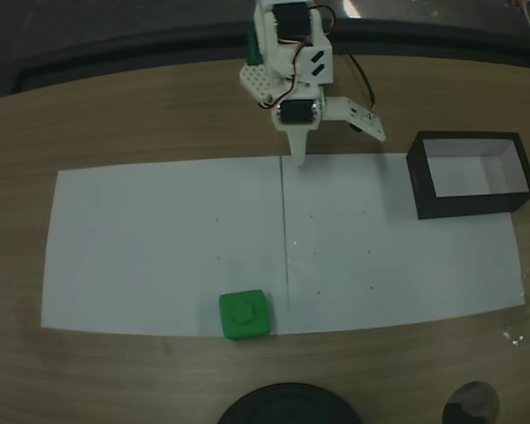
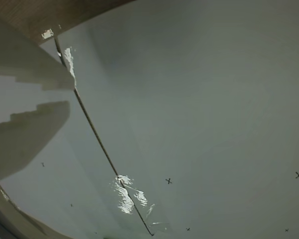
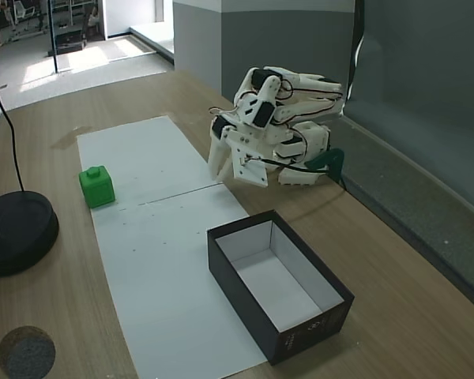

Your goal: Grab a green square and put it in the box.

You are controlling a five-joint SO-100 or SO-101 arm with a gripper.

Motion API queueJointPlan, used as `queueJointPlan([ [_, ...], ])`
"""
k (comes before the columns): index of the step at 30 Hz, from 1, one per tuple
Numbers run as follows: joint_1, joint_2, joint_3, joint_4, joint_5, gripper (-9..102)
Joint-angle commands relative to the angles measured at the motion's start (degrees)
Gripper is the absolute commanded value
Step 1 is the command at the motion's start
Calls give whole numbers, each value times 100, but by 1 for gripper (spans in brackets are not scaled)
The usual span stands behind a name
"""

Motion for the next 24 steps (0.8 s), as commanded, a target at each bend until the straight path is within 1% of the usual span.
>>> queueJointPlan([
  [1, 35, 18, -246, 0, 18, 0],
  [18, -26, 18, -246, -26, 18, 0],
  [19, -79, 18, -237, -114, 70, 0],
  [21, -35, 18, -193, -589, 18, 0],
  [24, 466, 18, -316, -1283, 9, 1],
])
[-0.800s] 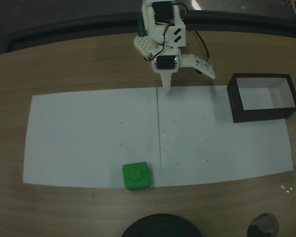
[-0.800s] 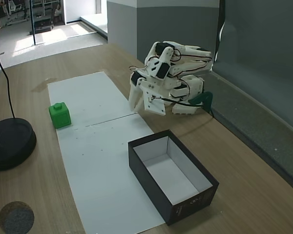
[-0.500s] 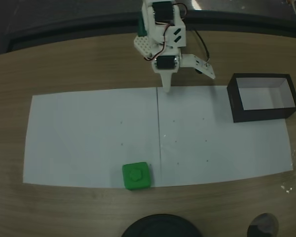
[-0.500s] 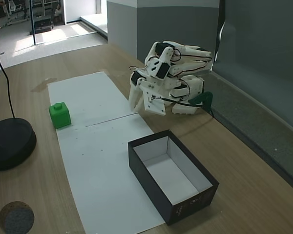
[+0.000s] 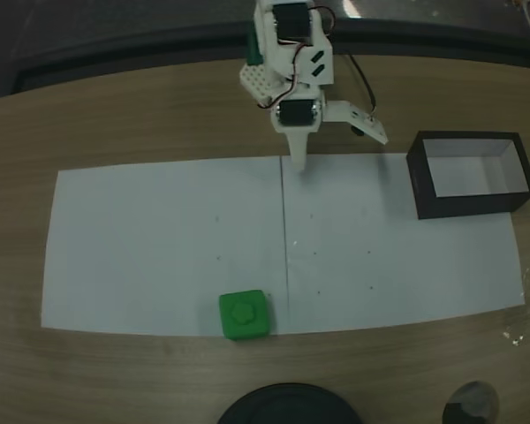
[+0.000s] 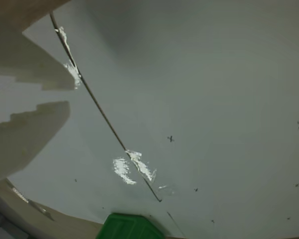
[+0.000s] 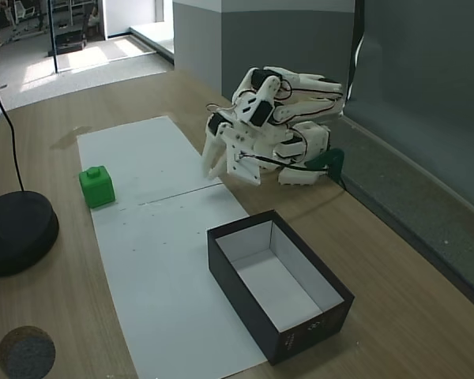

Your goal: Grab a green square and put it in the box.

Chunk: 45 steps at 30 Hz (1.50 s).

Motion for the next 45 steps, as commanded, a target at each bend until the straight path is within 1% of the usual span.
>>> queueJointPlan([
  [1, 475, 18, -387, -782, -9, 4],
  [3, 826, 18, -615, -1134, -97, 10],
  [5, 1125, -70, -1099, -1230, -229, 17],
  [9, 1521, -439, -2312, -1204, -255, 27],
  [11, 1529, -1310, -3111, -958, -404, 29],
  [16, 1529, -4465, -5168, -510, -765, 30],
  [20, 1512, -6908, -7137, 413, -896, 35],
  [23, 1512, -8499, -8552, 1081, -1239, 35],
  [26, 1556, -9791, -9835, 1582, -1327, 35],
  [30, 1512, -11021, -11408, 2285, -1327, 35],
  [36, 1327, -12410, -13219, 2900, -1336, 35],
  [40, 1274, -13157, -13834, 3067, -1336, 35],
  [45, 1274, -13720, -14027, 3050, -1336, 35],
])
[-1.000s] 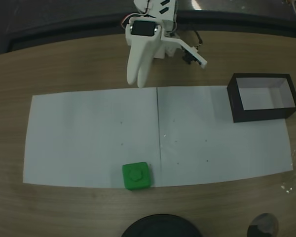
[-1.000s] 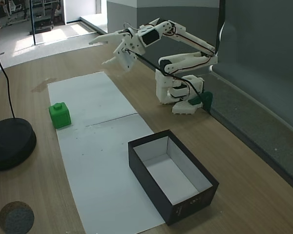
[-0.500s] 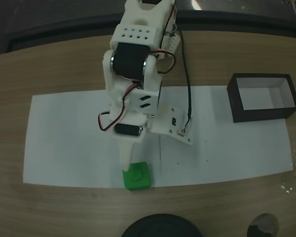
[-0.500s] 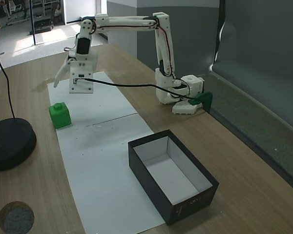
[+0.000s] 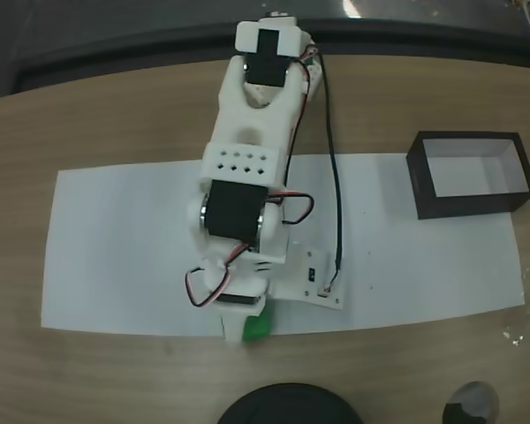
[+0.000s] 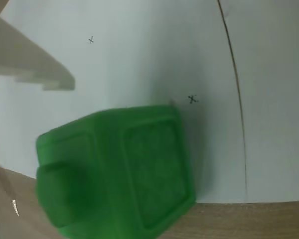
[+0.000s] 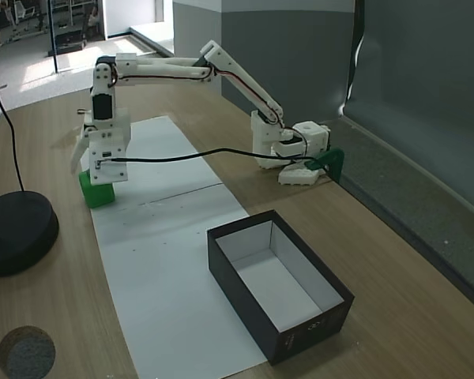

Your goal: Grab a green square and put it in the box.

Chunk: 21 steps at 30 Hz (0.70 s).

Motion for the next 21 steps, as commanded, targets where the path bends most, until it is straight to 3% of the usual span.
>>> queueJointPlan([
  [1, -53, -9, -439, -9, -18, 35],
  [7, -114, -325, -589, -44, -18, 35],
  [15, -255, -492, -598, -70, -18, 16],
  [21, -483, -211, -800, 132, -18, 15],
])
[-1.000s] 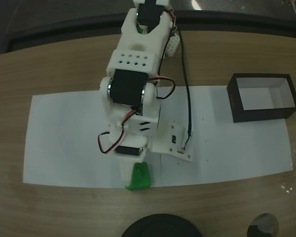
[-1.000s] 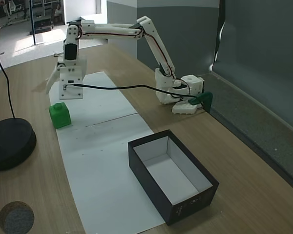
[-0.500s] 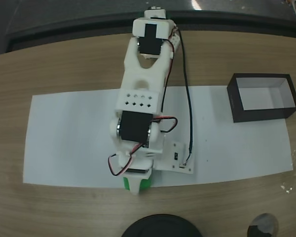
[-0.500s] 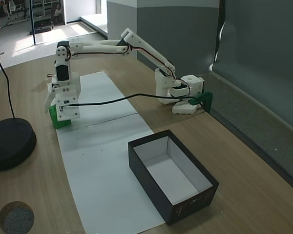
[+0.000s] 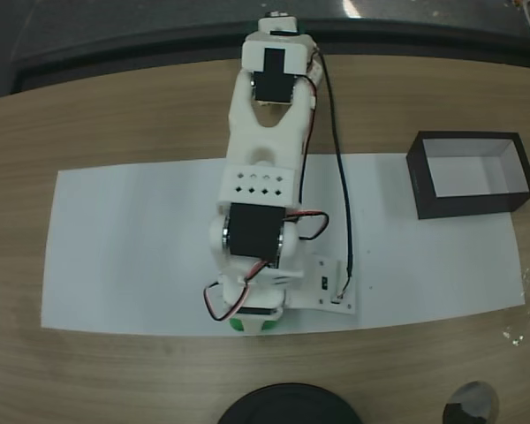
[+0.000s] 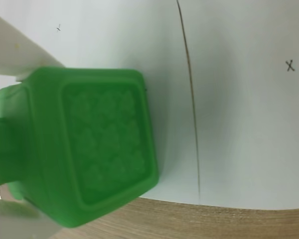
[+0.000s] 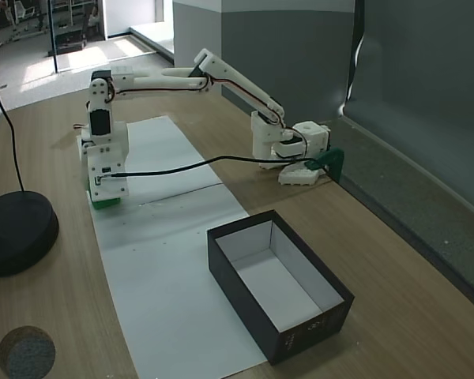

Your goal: Grab a green square and put it in the box.

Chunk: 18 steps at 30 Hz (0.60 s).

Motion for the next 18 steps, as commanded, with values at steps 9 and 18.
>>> queueJointPlan([
  [9, -2628, 2505, -940, 800, -352, 15],
  [18, -5792, 4605, 1160, 747, -686, 15],
])
